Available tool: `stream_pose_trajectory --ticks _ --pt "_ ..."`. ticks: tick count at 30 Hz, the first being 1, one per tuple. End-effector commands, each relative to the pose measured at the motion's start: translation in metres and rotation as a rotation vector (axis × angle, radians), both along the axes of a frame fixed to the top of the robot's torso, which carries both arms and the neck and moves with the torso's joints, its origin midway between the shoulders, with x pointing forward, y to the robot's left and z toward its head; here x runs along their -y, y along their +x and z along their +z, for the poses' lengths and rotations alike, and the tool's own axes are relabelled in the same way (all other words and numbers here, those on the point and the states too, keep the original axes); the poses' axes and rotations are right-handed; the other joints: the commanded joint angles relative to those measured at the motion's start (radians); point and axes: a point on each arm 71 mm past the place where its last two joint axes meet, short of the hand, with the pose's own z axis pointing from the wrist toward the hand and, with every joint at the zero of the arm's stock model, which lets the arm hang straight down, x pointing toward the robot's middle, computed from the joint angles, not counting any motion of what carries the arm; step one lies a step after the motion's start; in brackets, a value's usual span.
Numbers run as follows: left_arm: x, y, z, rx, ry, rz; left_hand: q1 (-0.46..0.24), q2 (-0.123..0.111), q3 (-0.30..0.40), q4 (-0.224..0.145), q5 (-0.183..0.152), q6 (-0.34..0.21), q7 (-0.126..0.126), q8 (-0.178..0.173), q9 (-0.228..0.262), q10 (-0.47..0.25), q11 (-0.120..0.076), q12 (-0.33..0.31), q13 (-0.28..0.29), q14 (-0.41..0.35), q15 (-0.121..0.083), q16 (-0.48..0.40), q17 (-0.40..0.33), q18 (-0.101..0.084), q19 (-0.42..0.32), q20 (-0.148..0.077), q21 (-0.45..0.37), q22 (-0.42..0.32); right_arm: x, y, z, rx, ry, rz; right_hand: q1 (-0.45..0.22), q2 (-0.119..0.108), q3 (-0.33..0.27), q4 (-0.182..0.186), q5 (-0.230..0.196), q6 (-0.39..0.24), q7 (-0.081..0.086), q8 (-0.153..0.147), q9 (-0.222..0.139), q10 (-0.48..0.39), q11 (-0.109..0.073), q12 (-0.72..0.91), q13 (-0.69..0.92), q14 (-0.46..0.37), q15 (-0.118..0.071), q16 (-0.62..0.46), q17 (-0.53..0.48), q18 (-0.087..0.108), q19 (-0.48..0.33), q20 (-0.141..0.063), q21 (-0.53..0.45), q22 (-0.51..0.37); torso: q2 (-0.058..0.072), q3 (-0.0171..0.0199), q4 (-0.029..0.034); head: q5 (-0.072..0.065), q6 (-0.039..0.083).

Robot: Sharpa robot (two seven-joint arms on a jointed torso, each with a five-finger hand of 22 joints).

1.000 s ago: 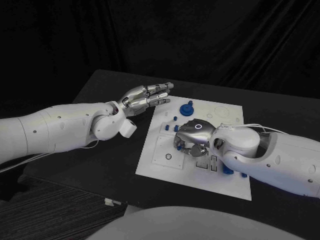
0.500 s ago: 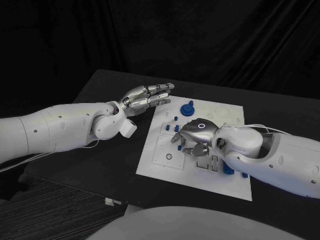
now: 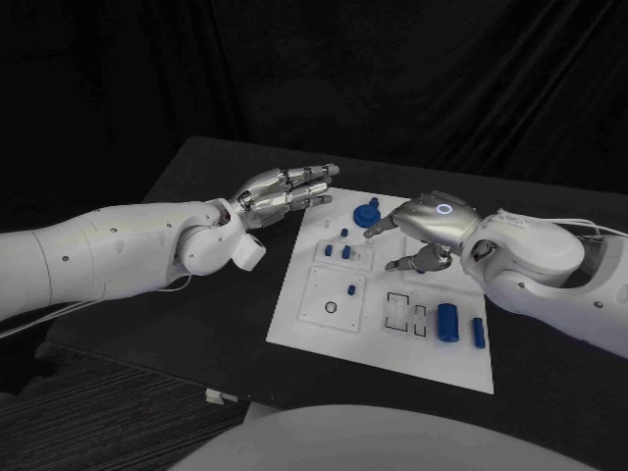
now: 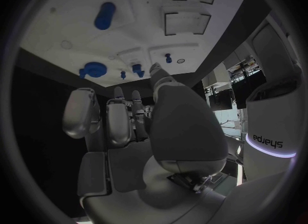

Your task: Assemble the parts on the task board

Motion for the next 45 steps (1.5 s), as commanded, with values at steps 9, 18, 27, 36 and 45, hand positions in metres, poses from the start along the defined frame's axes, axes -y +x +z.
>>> stream_pose_trajectory --ticks 9,18,27,36,45 --pt "0.002 -0.001 0.0 -0.001 -0.017 -0.009 -0.002 0.002 0.004 -0.005 0.003 0.004 0.01 0.006 0.001 0.002 0.01 0.012 0.002 -0.001 0.004 0.003 0.001 0.018 0.009 0.002 0.005 0.0 0.048 0.022 0.012 0.012 -0.1 -0.154 -0.102 -0.054 -0.139 0.031 -0.017 -0.099 -0.046 -0.015 -0.012 -0.107 -0.001 0.006 0.003 0.024 -0.009 -0.016 -0.022 0.024 -0.02 -0.007 -0.097 0.118 -0.001 0.0 -0.0002 -0.015 0.0" --pt "0.003 0.0 0.0 -0.002 -0.016 -0.01 -0.003 0.001 0.006 -0.007 0.004 0.008 0.011 0.007 0.002 0.004 0.012 0.016 0.003 -0.001 0.001 0.003 0.001 0.018 0.008 0.001 0.005 -0.001 0.064 0.027 -0.001 -0.026 -0.148 -0.191 -0.143 -0.051 -0.165 0.03 -0.016 0.032 -0.051 0.021 0.008 -0.064 -0.003 0.041 0.01 0.023 -0.011 -0.026 -0.037 0.023 -0.012 -0.01 -0.097 0.116 0.001 -0.0001 0.0004 -0.021 0.0" --pt "0.002 0.0 -0.001 -0.003 -0.015 -0.01 -0.004 0.002 0.01 -0.01 0.006 0.02 0.015 0.01 0.004 0.007 0.017 0.023 0.004 -0.001 -0.002 0.004 0.001 0.017 0.009 0.001 0.005 -0.003 0.064 0.025 -0.015 -0.052 -0.146 -0.157 -0.054 0.003 -0.095 0.027 0.127 0.06 -0.008 0.022 0.02 -0.014 -0.008 0.087 0.008 0.026 -0.014 -0.027 -0.039 0.021 -0.001 -0.012 -0.092 0.118 0.001 0.0003 0.0001 -0.019 0.0" --pt "0.002 0.0 -0.002 -0.005 -0.014 -0.01 -0.004 0.002 0.013 -0.012 0.008 0.023 0.017 0.011 0.004 0.01 0.02 0.027 0.004 -0.001 -0.003 0.004 0.001 0.017 0.009 0.001 0.005 -0.004 0.06 0.023 -0.025 -0.066 -0.139 -0.133 0.026 0.073 -0.036 0.014 0.165 0.081 0.04 0.022 0.03 0.04 -0.024 0.124 0.011 0.027 -0.024 -0.03 -0.044 0.02 0.004 -0.018 -0.091 0.121 0.001 0.0003 0.0009 -0.019 0.0" --pt "0.003 0.0 -0.005 -0.019 -0.01 -0.018 0.004 0.009 0.05 -0.039 0.01 0.058 0.03 0.021 0.009 0.024 0.037 0.051 0.007 -0.001 -0.007 0.006 0.001 0.017 0.011 0.002 0.004 -0.008 0.056 0.021 -0.029 -0.07 -0.128 -0.111 0.069 0.115 -0.007 -0.033 0.201 0.12 0.044 0.031 0.042 0.094 -0.046 0.141 0.011 0.028 -0.04 -0.033 -0.047 0.015 0.012 -0.033 -0.073 0.131 0.001 0.0002 0.0003 -0.02 0.0"
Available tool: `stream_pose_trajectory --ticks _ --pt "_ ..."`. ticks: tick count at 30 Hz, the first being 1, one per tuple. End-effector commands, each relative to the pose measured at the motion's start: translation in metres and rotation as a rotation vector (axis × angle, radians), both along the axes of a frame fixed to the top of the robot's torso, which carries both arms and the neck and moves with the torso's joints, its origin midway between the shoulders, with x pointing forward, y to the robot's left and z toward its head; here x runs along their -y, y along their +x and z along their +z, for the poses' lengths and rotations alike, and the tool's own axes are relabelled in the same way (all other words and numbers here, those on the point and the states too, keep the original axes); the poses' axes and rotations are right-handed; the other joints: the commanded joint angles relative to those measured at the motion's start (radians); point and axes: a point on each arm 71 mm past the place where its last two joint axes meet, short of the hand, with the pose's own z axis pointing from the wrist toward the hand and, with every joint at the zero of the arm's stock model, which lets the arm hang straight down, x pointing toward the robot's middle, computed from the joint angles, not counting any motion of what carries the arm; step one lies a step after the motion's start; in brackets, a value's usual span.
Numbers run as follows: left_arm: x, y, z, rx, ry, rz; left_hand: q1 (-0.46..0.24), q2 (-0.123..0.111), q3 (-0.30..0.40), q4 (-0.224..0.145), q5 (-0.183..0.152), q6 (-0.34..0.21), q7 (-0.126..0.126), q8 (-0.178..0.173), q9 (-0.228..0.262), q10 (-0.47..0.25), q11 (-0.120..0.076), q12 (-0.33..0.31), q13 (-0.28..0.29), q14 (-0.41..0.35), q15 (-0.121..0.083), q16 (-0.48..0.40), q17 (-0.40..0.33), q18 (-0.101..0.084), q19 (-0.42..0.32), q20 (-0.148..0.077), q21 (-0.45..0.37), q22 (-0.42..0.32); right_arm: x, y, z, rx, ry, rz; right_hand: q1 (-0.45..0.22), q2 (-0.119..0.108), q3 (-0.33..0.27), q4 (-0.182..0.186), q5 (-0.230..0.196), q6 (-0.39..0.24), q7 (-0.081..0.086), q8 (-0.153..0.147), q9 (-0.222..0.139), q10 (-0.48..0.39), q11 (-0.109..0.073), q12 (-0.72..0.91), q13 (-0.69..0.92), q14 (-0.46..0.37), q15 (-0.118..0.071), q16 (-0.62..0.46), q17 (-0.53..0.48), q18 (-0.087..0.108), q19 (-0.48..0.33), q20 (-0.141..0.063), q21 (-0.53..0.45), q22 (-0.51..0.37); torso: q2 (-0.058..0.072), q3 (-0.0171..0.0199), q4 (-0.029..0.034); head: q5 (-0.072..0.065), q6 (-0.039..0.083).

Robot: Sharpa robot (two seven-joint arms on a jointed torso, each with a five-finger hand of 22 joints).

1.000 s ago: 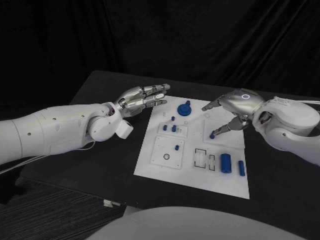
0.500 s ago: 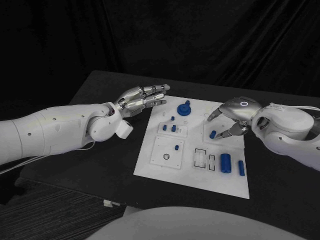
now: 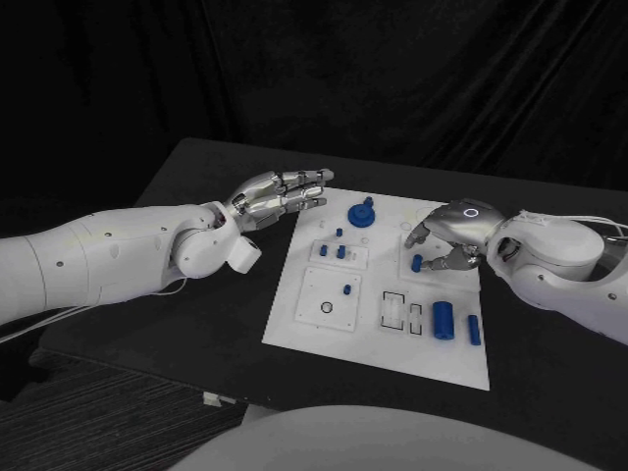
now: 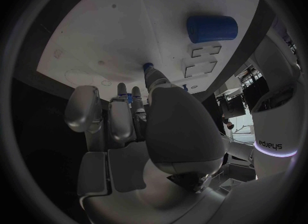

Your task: Assemble the parts on the task board

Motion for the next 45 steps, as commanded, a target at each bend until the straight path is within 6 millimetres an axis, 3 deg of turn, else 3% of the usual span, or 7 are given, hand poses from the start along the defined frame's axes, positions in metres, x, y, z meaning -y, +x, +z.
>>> stream_pose_trajectory --ticks 1,5,19,29,31,34,45 --pt "0.002 -0.001 -0.001 -0.009 -0.017 -0.016 0.004 0.009 0.012 -0.005 0.0 0.011 0.003 0.006 0.002 0.003 0.009 0.006 0.001 -0.001 -0.008 0.006 0.001 0.017 0.008 -0.002 0.004 -0.001 -0.003 -0.002 -0.002 0.003 0.007 0.025 0.005 0.006 0.003 -0.011 0.002 0.013 0.003 0.006 0.003 0.019 -0.003 0.007 0.001 0.028 -0.009 -0.002 0.001 -0.001 0.004 -0.005 0.007 0.132 0.0 0.0 -0.0001 -0.002 0.0" --pt "0.002 -0.002 -0.002 -0.013 -0.016 -0.017 0.005 0.008 0.016 -0.008 0.0 0.013 0.004 0.008 0.002 0.004 0.01 0.007 0.002 -0.001 -0.008 0.006 0.001 0.017 0.008 -0.001 0.004 -0.002 -0.004 -0.003 -0.005 -0.011 -0.001 0.027 -0.004 0.01 0.002 -0.02 -0.027 0.025 0.012 0.005 0.006 0.054 -0.007 0.01 0.001 0.028 -0.012 -0.004 -0.001 -0.001 0.005 -0.008 0.007 0.134 0.0 -0.0002 -0.0002 0.0 0.0" --pt "0.001 -0.003 -0.004 -0.019 -0.012 -0.015 0.006 0.006 0.027 -0.018 0.002 0.014 0.006 0.009 0.002 0.006 0.012 0.01 0.002 0.0 -0.007 0.007 0.002 0.017 0.009 -0.001 0.005 -0.002 -0.004 -0.006 -0.012 -0.132 0.043 -0.023 0.024 0.014 0.034 -0.052 -0.028 0.081 0.043 0.013 0.02 0.153 -0.003 0.007 -0.002 0.028 -0.008 -0.005 -0.003 -0.003 0.007 -0.006 0.006 0.14 0.0 -0.0002 0.0004 0.003 0.0" --pt "0.001 -0.003 -0.004 -0.022 -0.01 -0.015 0.006 0.006 0.032 -0.021 0.004 0.014 0.006 0.009 0.002 0.007 0.012 0.011 0.002 0.0 -0.007 0.007 0.002 0.017 0.01 -0.001 0.005 -0.001 -0.005 -0.008 -0.011 -0.129 0.063 -0.015 0.074 0.026 0.094 -0.081 -0.013 0.185 0.07 0.058 0.064 0.212 -0.014 -0.004 -0.005 0.027 -0.014 -0.007 -0.006 -0.003 0.008 -0.01 0.009 0.143 0.0 -0.0002 0.0 0.005 0.0" --pt "0.001 -0.003 -0.004 -0.022 -0.01 -0.016 0.006 0.006 0.032 -0.021 0.004 0.014 0.006 0.009 0.002 0.007 0.012 0.011 0.002 0.0 -0.007 0.007 0.002 0.017 0.01 -0.001 0.005 -0.001 -0.005 -0.008 -0.011 -0.125 0.069 -0.013 0.091 0.029 0.128 -0.094 -0.054 0.202 0.079 0.064 0.079 0.236 -0.018 -0.011 -0.006 0.026 -0.009 -0.008 -0.007 -0.005 0.008 -0.008 0.011 0.144 0.0 -0.0001 -0.0003 0.005 0.0" --pt "0.001 -0.003 -0.005 -0.024 -0.01 -0.016 0.006 0.006 0.032 -0.021 0.004 0.014 0.006 0.009 0.002 0.007 0.012 0.011 0.002 0.0 -0.007 0.007 0.002 0.017 0.01 -0.001 0.005 -0.001 -0.005 -0.008 -0.01 -0.114 0.083 -0.007 0.096 0.03 0.151 -0.102 -0.063 0.229 0.088 0.076 0.094 0.262 -0.024 -0.011 -0.005 0.026 -0.008 -0.009 -0.008 -0.005 0.008 -0.007 0.012 0.144 0.0 -0.0002 -0.0002 0.006 0.0" --pt "0.001 -0.004 -0.006 -0.028 -0.007 -0.017 0.005 0.008 0.038 -0.024 0.006 0.013 0.007 0.01 0.001 0.007 0.013 0.011 0.002 0.0 -0.006 0.007 0.002 0.017 0.01 -0.001 0.005 -0.002 -0.006 -0.012 0.0 -0.061 0.142 0.006 0.076 0.023 0.186 -0.111 -0.077 0.293 0.084 0.108 0.141 0.316 -0.032 -0.02 -0.005 0.025 -0.005 -0.008 -0.008 -0.005 0.008 -0.004 0.018 0.145 -0.001 0.0 -0.0009 0.016 0.0"
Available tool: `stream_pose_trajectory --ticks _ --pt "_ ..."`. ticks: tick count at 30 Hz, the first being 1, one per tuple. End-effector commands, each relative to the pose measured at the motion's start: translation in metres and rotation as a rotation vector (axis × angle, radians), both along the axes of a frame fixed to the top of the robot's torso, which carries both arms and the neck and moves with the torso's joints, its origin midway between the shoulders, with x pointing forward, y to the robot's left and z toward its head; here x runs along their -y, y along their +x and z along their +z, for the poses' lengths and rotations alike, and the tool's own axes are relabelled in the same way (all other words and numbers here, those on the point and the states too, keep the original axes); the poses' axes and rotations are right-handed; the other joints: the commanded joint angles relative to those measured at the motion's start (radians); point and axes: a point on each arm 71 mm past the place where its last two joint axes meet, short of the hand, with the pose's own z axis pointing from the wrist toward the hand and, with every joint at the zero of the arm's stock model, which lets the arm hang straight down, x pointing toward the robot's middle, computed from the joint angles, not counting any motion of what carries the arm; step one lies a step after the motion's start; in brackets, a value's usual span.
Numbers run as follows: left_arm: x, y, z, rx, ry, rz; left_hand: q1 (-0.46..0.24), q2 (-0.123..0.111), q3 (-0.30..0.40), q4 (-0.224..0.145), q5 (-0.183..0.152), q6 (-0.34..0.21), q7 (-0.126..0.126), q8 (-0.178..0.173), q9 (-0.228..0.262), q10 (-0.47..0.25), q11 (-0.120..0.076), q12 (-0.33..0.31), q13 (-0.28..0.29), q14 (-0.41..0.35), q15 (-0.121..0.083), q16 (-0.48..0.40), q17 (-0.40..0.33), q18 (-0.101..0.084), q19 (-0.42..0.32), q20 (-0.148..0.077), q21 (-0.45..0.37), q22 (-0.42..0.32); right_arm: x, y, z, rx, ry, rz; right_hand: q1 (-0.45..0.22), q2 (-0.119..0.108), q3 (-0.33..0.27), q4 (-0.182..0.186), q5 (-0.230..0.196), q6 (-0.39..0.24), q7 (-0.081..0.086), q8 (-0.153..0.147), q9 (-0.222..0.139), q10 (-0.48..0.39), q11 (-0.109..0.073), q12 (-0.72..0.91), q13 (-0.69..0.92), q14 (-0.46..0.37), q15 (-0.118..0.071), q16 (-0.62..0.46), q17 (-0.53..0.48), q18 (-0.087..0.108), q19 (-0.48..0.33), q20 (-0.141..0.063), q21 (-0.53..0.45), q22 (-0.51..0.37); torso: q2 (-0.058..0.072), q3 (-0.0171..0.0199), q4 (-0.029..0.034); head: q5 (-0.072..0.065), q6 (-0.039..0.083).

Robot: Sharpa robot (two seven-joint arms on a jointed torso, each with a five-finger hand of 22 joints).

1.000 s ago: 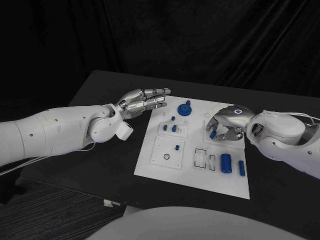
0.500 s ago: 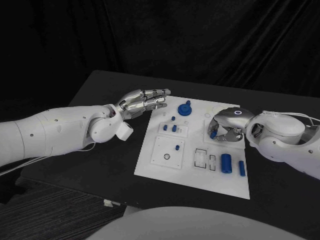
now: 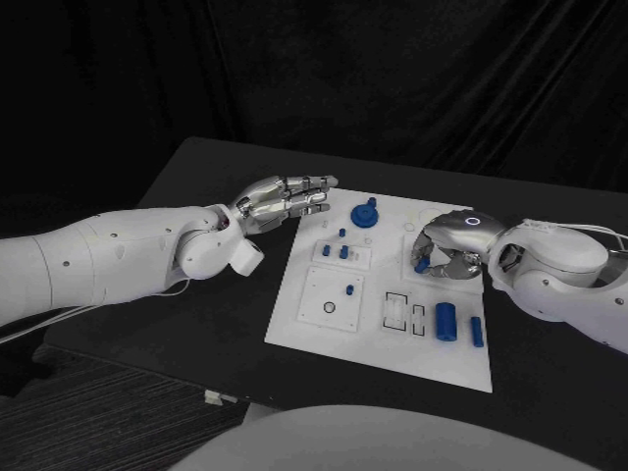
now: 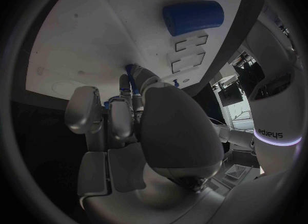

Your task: Assemble the parts on the task board

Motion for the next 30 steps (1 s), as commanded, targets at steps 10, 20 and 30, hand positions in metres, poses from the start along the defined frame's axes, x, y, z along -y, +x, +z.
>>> stream_pose_trajectory --ticks 10,20,30 --pt "0.001 -0.001 0.0 -0.005 -0.014 -0.008 0.004 0.009 0.01 -0.001 0.008 0.004 0.0 0.006 0.001 0.0 0.006 0.005 0.002 0.002 -0.005 0.005 0.002 0.017 0.008 0.003 0.005 0.0 -0.018 -0.011 0.034 0.069 0.069 0.047 -0.014 0.003 0.02 -0.008 -0.009 0.022 0.032 0.007 0.063 0.012 0.005 -0.009 0.0 0.03 0.005 0.01 0.025 -0.009 0.007 0.003 0.023 0.149 0.0 -0.0001 -0.0004 0.004 0.0" --pt "0.003 -0.001 -0.002 -0.013 -0.014 -0.017 0.004 0.009 0.01 -0.001 0.008 0.004 0.0 0.006 0.001 0.0 0.006 0.005 0.002 0.002 -0.005 0.005 0.002 0.017 0.008 0.003 0.005 0.0 -0.058 -0.029 0.039 0.03 0.062 0.14 -0.029 -0.009 0.029 -0.006 -0.013 0.009 0.035 -0.008 0.066 0.01 0.011 -0.024 -0.001 0.033 0.009 0.019 0.037 -0.011 0.01 0.006 0.038 0.153 -0.001 -0.0007 -0.0002 0.008 0.0" --pt "0.0 -0.002 -0.004 -0.02 -0.01 -0.013 0.002 0.01 0.014 -0.001 0.008 0.003 0.0 0.007 0.001 0.001 0.007 0.006 0.002 0.001 -0.004 0.004 0.001 0.017 0.008 0.003 0.005 -0.001 -0.101 -0.038 0.019 -0.002 0.068 0.226 -0.037 -0.011 0.036 -0.005 -0.001 0.012 0.033 -0.01 0.069 0.012 0.01 -0.031 -0.001 0.033 0.009 0.019 0.036 -0.011 0.01 0.007 0.036 0.152 0.0 -0.0003 0.0022 0.012 0.0"
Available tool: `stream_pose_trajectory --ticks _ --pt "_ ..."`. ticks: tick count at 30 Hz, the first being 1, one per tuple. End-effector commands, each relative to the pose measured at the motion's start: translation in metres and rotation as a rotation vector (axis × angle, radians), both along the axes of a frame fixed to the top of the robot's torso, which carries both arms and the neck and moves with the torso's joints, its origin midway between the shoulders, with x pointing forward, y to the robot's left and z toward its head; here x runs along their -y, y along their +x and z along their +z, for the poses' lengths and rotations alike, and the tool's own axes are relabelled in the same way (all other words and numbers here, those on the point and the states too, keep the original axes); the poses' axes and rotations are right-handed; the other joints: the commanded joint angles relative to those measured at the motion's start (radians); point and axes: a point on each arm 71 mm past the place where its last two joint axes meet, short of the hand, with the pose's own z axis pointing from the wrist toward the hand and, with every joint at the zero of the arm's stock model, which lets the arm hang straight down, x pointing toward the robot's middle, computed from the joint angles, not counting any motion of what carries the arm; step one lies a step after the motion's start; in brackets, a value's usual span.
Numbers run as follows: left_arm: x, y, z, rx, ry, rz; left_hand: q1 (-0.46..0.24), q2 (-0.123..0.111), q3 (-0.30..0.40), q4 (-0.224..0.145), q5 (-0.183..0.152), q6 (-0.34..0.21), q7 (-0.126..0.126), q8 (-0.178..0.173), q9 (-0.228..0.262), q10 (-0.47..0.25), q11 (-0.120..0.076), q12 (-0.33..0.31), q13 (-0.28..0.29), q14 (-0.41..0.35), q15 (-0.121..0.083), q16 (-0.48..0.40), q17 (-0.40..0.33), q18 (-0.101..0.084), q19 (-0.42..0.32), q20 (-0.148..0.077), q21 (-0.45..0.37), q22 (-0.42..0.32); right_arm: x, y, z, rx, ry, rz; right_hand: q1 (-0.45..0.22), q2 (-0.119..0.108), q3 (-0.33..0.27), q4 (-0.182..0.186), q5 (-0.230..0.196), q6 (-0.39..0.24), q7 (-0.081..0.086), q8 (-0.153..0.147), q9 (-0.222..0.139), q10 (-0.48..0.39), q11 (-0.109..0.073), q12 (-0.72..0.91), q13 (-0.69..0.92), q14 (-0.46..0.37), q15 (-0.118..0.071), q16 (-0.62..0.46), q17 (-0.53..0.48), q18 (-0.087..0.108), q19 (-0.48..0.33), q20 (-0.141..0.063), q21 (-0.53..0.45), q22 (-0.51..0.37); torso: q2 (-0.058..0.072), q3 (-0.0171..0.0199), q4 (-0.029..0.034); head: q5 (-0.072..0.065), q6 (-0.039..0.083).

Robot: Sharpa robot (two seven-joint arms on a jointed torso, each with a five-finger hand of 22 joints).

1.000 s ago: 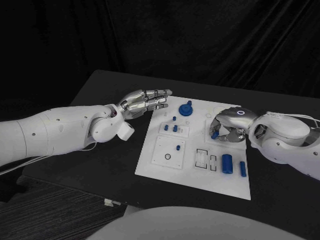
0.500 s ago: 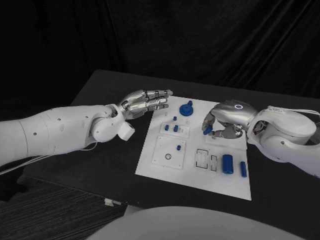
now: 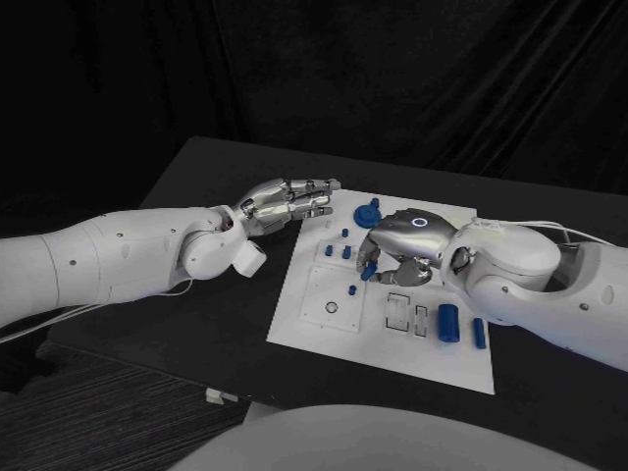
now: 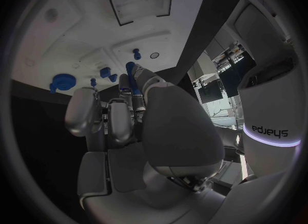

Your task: Assemble the parts on the task board

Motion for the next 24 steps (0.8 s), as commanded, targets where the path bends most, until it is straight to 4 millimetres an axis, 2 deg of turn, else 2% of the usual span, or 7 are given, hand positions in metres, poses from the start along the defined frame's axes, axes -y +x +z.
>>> stream_pose_trajectory --ticks 1,10,17,24 --pt "0.0 -0.002 0.0 -0.004 -0.016 -0.007 0.001 0.01 0.008 0.0 0.004 0.004 0.001 0.007 0.001 0.001 0.007 0.006 0.001 0.001 -0.004 0.005 0.001 0.017 0.004 -0.001 0.005 -0.001 -0.011 -0.003 -0.006 0.005 -0.019 0.02 -0.008 0.0 0.008 -0.001 0.012 0.024 0.022 -0.003 0.069 0.004 0.001 -0.008 -0.001 0.033 0.009 0.008 0.002 -0.011 0.007 0.004 0.004 0.153 0.002 0.0003 0.0007 0.004 0.0" --pt "-0.002 -0.002 0.0 -0.008 -0.012 -0.005 0.001 0.01 0.009 0.0 0.004 0.005 0.001 0.007 0.001 0.001 0.007 0.007 0.001 0.002 -0.004 0.005 0.001 0.017 0.004 -0.001 0.005 -0.002 -0.039 -0.011 -0.011 0.037 -0.005 0.096 -0.01 -0.002 0.009 -0.002 0.016 0.025 0.021 -0.004 0.07 0.006 0.001 -0.009 0.0 0.034 0.009 0.011 0.007 -0.011 0.008 0.004 0.008 0.154 0.003 -0.0003 0.0008 0.006 0.0" --pt "-0.002 -0.002 0.0 -0.009 -0.014 -0.008 0.0 0.01 0.009 0.0 0.004 0.005 0.001 0.007 0.001 0.001 0.007 0.007 0.001 0.001 -0.005 0.005 0.001 0.017 0.004 -0.001 0.005 -0.002 -0.047 -0.015 -0.016 0.029 -0.001 0.115 -0.011 -0.003 0.011 -0.003 0.019 0.025 0.021 -0.005 0.071 0.008 0.001 -0.01 0.0 0.034 0.008 0.013 0.009 -0.012 0.009 0.004 0.011 0.154 0.004 -0.0001 0.0037 0.01 0.0" --pt "-0.001 -0.002 0.0 -0.01 -0.014 -0.011 0.0 0.01 0.009 0.0 0.004 0.005 0.001 0.007 0.001 0.001 0.007 0.007 0.001 0.001 -0.005 0.005 0.001 0.017 0.004 -0.001 0.005 -0.002 -0.051 -0.019 -0.022 0.014 -0.003 0.123 -0.011 -0.004 0.013 -0.005 0.021 0.023 0.022 -0.007 0.071 0.01 0.0 -0.011 0.0 0.035 0.008 0.014 0.011 -0.011 0.008 0.003 0.01 0.154 0.003 -0.0025 0.0013 0.014 0.0"
